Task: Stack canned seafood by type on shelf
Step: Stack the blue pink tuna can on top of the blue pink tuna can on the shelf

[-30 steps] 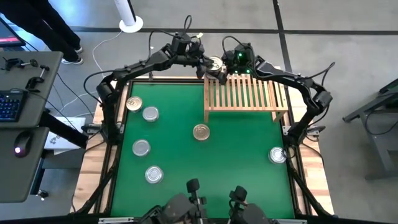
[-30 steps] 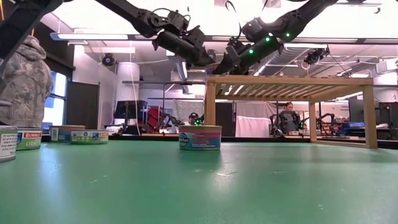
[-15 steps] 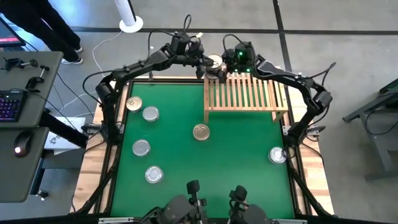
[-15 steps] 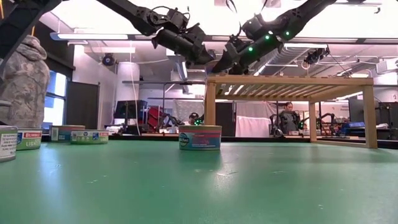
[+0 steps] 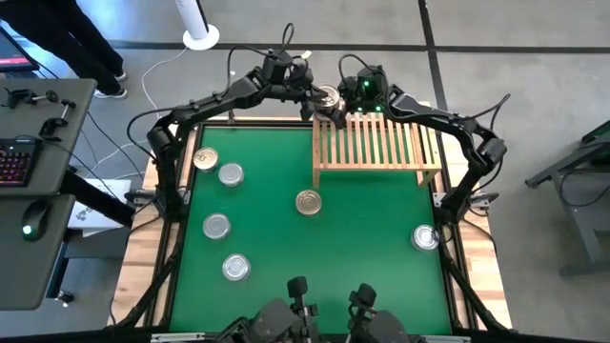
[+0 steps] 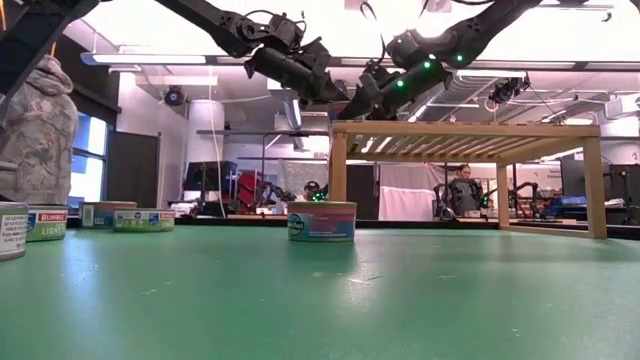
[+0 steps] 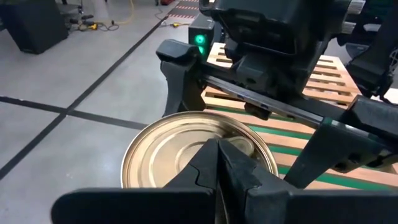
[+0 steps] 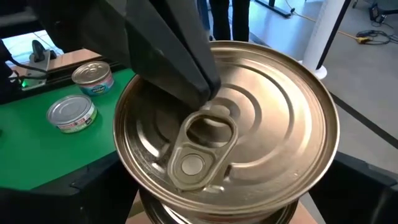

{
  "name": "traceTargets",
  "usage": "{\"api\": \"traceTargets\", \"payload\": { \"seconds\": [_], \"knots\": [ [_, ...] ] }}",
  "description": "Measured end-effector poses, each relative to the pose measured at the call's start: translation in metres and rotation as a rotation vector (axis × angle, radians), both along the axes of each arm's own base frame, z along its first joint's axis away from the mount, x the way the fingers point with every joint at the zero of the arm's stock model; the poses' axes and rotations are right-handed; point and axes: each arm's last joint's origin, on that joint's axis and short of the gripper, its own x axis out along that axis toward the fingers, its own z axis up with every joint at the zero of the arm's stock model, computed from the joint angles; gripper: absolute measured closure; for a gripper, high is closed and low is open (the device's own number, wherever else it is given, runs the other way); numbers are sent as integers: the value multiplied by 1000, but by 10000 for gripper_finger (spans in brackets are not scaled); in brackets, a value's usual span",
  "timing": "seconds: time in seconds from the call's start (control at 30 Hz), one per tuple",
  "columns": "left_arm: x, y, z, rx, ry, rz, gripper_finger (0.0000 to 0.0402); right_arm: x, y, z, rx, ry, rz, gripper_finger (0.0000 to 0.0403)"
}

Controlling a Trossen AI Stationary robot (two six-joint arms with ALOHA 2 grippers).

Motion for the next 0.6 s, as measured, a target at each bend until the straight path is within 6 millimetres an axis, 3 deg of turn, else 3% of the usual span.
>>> {"api": "traceTargets", "payload": {
  "seconds": [0.6],
  "knots": [
    [4,1,-15,-41,53,-32,401,-8,6,9,-2,21,-22,8]
  ]
}}
